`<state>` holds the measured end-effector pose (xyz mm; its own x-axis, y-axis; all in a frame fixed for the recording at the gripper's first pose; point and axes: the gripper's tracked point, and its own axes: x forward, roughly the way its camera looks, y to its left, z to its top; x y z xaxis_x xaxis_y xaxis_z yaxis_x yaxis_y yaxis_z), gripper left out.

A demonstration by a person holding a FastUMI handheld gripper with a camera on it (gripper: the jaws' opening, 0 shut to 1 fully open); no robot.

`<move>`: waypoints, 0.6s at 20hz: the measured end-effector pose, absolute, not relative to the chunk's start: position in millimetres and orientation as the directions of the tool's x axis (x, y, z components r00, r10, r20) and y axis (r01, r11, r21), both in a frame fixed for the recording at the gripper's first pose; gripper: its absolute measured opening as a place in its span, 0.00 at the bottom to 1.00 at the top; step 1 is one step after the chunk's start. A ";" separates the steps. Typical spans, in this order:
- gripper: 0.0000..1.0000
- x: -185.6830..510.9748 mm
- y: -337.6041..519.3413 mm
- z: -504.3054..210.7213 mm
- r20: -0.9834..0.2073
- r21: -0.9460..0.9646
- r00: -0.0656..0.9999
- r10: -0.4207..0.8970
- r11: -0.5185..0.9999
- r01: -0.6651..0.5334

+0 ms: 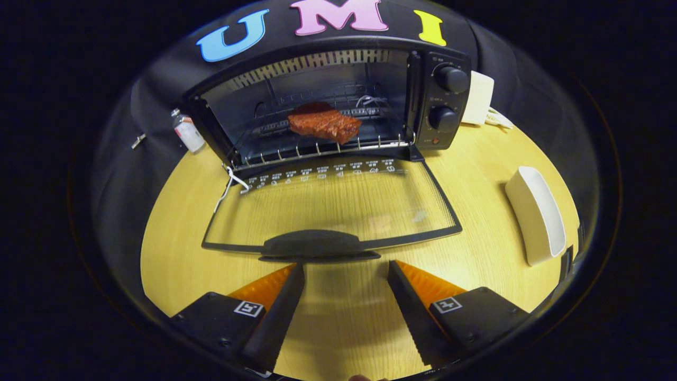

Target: Open the toaster oven, put the food inside, and close the toaster oven door.

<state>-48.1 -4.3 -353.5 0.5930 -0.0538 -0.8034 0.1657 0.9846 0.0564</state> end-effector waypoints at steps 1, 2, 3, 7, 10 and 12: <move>0.99 -49.2 0.1 -355.7 -0.807 0.055 0.589 -0.041 0.988 0.145; 0.99 -46.5 2.1 -354.3 -0.798 0.050 0.602 -0.041 0.990 0.134; 0.99 -46.3 2.1 -356.5 -0.804 0.050 0.594 -0.037 0.990 0.130; 0.99 -45.4 3.6 -350.0 -0.811 0.057 0.585 -0.026 0.991 0.123; 0.99 -45.3 6.4 -330.5 -0.793 0.047 0.609 -0.020 0.995 0.093; 0.98 -42.9 8.1 -311.9 -0.771 0.045 0.637 -0.007 0.997 0.065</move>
<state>-42.9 8.1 -311.9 0.6367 -0.0067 -0.7711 0.0647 0.9969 0.0447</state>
